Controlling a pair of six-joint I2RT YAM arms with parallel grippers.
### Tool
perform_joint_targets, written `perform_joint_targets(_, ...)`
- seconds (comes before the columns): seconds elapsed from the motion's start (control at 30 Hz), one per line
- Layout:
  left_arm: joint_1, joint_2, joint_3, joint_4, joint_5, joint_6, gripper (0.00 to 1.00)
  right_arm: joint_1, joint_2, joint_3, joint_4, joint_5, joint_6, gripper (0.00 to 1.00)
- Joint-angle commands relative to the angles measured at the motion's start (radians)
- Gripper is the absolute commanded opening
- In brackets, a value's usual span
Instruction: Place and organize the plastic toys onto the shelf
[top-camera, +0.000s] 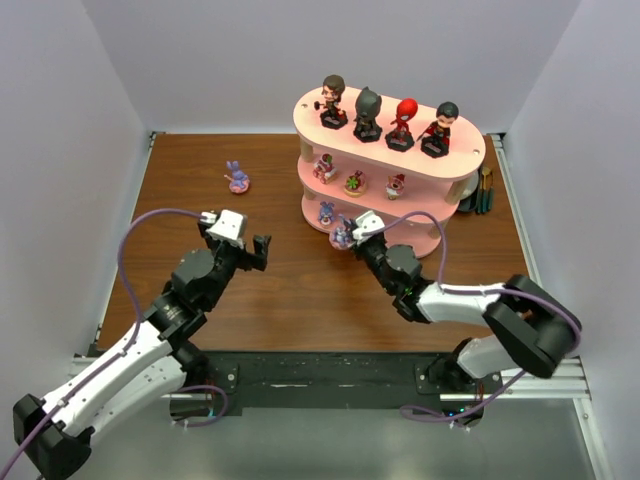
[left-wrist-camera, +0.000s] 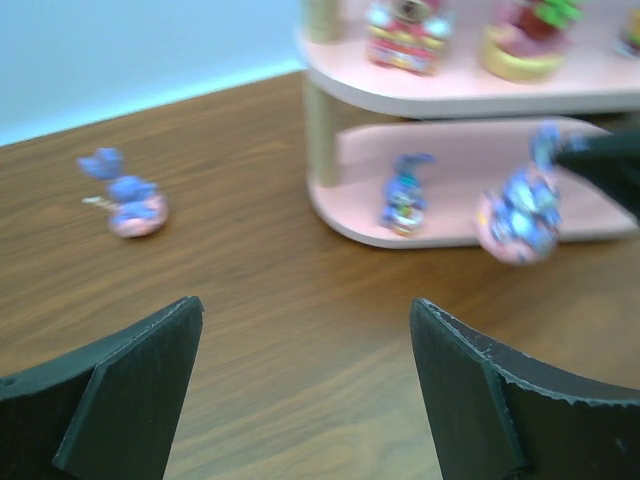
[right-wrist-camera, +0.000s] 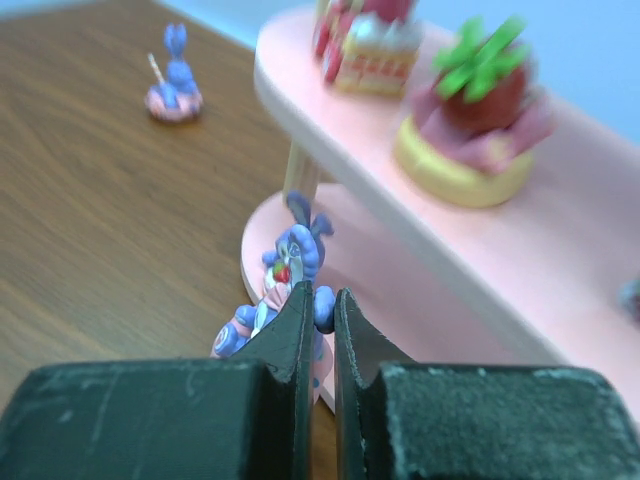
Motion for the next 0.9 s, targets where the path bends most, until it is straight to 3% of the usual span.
perform_joint_targets(0.0, 0.006, 0.070, -0.016, 0.148, 0.266, -0.005, 0.89, 0.004, -0.154, 0.010, -0.074, 0.009, 0.127, 0.00)
perform_joint_targets(0.13, -0.054, 0.156, -0.001, 0.217, 0.317, -0.105, 0.89, 0.004, -0.261, 0.021, -0.233, 0.009, 0.187, 0.00)
perform_joint_targets(0.33, -0.294, 0.332, 0.076, 0.320, 0.095, -0.092, 0.89, 0.004, -0.352, 0.033, -0.449, -0.022, 0.281, 0.00)
perform_joint_targets(0.67, -0.402, 0.605, 0.179, 0.458, -0.061, -0.112, 0.84, 0.004, -0.429, 0.049, -0.641, -0.037, 0.420, 0.00)
perform_joint_targets(0.87, -0.413, 0.717, 0.265, 0.420, -0.070, -0.197, 0.76, 0.006, -0.447, 0.033, -0.649, -0.070, 0.465, 0.00)
